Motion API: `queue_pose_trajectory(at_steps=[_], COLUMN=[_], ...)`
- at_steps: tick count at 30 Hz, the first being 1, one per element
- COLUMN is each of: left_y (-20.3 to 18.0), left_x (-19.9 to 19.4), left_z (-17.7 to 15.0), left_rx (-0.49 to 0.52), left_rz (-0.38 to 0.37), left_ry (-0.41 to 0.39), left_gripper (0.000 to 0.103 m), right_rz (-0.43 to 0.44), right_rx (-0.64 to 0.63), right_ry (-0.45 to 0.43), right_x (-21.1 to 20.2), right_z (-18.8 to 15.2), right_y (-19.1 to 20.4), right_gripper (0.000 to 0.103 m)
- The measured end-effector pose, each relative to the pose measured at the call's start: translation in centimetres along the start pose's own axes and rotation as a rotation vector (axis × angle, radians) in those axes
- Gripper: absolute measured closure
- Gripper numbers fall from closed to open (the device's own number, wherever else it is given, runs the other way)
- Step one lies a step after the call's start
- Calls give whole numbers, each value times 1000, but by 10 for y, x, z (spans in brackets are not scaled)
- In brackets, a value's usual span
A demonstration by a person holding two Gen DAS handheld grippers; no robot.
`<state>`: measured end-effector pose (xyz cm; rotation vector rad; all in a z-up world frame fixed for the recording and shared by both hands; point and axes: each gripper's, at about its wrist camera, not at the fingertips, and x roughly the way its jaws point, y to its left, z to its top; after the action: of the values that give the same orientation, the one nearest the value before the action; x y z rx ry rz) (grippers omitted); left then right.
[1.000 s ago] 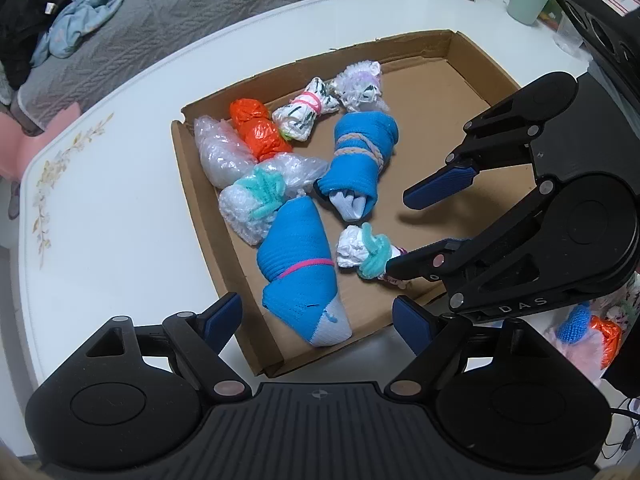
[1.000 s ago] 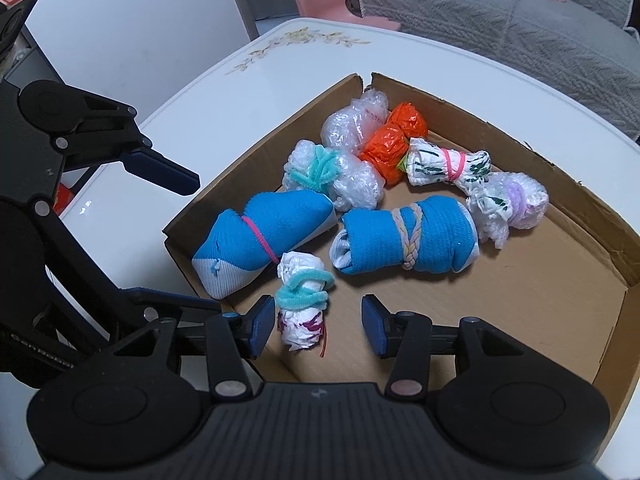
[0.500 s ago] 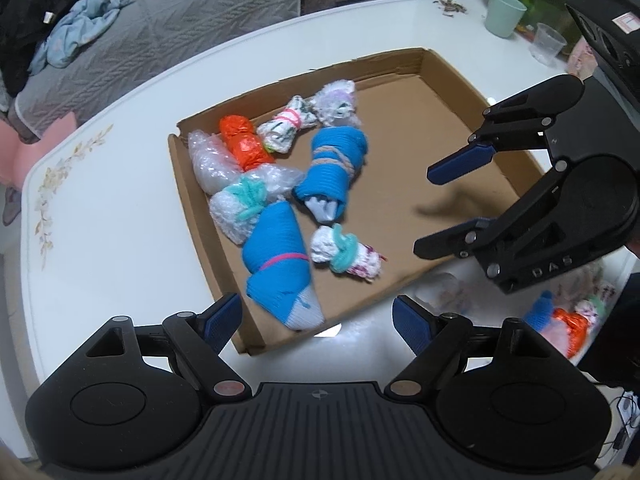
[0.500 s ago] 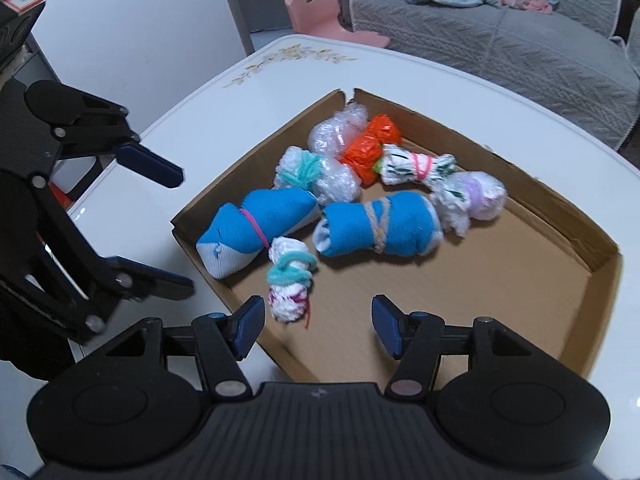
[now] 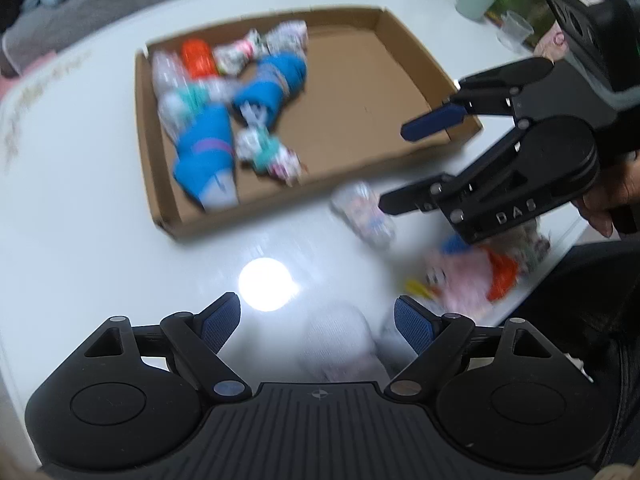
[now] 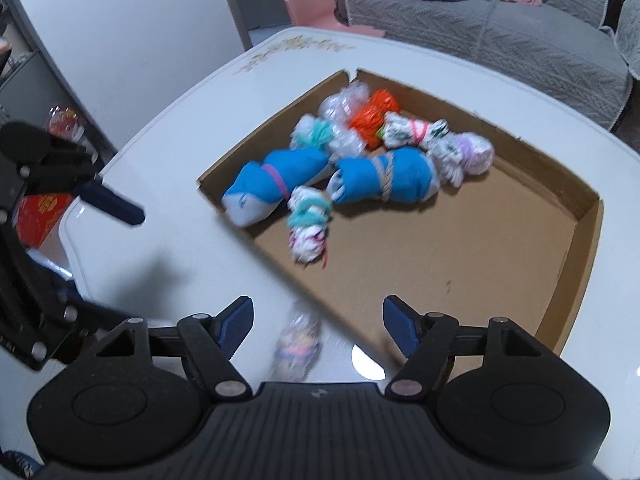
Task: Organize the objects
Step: 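Withdraw both tools from the box toward the pile beside it, then grasp the white knit sock with left tool while right tool grasps the clear pastel bundle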
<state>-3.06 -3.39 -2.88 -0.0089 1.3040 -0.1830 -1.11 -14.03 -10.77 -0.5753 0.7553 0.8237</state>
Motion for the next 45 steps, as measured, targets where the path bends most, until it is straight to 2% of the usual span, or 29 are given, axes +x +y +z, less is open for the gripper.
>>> queue_pose_trajectory(at_steps=[5,11,13,19,23,27,31,33,36,42,45], left_y=[-3,5,9,16,15,14,15,17,26,42,39], left_x=[23,42,47,50,47,47,59,60,57,60,62], left_z=[-17,-27,-30,-35,-36,-33,-37,-38,-36,-37,-37], left_rx=[-34,-88,-124,-183,-234,-232,-280,-292,-314,-366,-342], left_rz=[-13,9,-8,-27,-89,-87,-106,-93,-68,-32,4], left_ry=[72,120,136,140,139,135,164,154,138,138,130], left_gripper=[15,15,12,12,12,12,14,15,21,21,20], right_rz=[-5,-22,-36,-54,-63,-76,-86,-88,-92,-104,-112], right_rx=[4,27,43,74,80,96,108,112,119,161,172], right_ry=[68,131,153,189,213,219,221,223,224,224,223], right_x=[10,29,36,49,56,57,57,58,57,55,54], right_z=[-13,-17,-17,-15,-16,-16,-17,-17,-17,-18,-18], right_y=[14,18,16,16,18,19,19,19,19,15,14], right_gripper=[34,36,36,36,36,35,35,35,38,52,56])
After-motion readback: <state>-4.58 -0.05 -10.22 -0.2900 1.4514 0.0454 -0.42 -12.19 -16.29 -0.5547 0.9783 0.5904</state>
